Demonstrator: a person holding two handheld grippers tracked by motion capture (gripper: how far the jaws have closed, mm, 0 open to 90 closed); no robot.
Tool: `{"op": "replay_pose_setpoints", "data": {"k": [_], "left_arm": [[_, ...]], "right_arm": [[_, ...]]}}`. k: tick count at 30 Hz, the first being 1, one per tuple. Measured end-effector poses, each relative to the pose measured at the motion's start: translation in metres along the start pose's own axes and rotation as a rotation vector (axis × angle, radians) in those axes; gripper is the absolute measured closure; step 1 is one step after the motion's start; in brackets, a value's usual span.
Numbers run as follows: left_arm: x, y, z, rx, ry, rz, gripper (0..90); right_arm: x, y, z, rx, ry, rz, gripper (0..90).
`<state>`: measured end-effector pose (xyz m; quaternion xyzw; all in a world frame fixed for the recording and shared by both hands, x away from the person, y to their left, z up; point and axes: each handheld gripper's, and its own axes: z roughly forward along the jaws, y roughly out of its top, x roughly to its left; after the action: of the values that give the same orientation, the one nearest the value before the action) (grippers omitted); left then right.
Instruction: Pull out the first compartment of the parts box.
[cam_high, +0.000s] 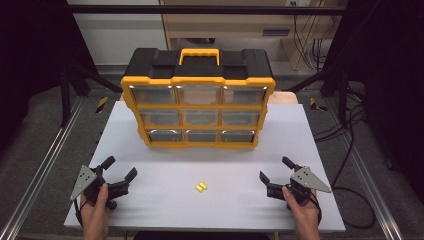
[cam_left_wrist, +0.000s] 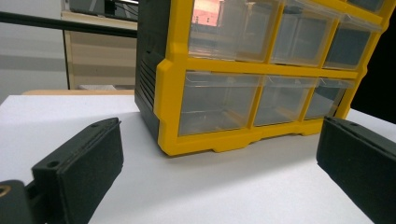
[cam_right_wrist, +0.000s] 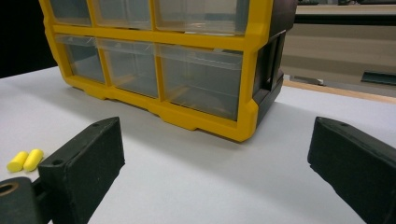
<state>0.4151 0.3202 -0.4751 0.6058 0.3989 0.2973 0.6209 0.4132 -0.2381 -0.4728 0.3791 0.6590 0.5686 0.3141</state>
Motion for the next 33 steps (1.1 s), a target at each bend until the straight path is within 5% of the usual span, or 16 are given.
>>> {"op": "replay_pose_setpoints", "data": {"k": [20, 24, 27, 28, 31, 33], "left_arm": [[-0.015, 0.003, 0.001, 0.019, 0.006, -0.017, 1.5], [-0.028, 0.006, 0.001, 0.039, 0.026, 0.059, 2.3], [-0.041, 0.01, 0.002, 0.084, 0.078, 0.12, 3.6], [-0.049, 0.015, 0.005, 0.102, 0.082, 0.189, 3.9], [-0.056, 0.023, 0.009, 0.105, 0.082, 0.239, 4.2], [-0.065, 0.038, 0.019, 0.11, 0.088, 0.345, 4.7]], "right_arm": [[0.0, -0.001, 0.002, 0.012, 0.01, 0.017, 3.8], [0.0, -0.001, 0.002, 0.017, 0.009, 0.022, 3.8], [0.0, -0.002, 0.002, 0.028, 0.006, 0.031, 3.8], [0.0, -0.002, 0.002, 0.029, 0.008, 0.033, 3.7], [0.0, -0.002, 0.002, 0.029, 0.003, 0.031, 3.7], [0.001, -0.001, 0.003, 0.028, 0.005, 0.028, 3.7]]}}
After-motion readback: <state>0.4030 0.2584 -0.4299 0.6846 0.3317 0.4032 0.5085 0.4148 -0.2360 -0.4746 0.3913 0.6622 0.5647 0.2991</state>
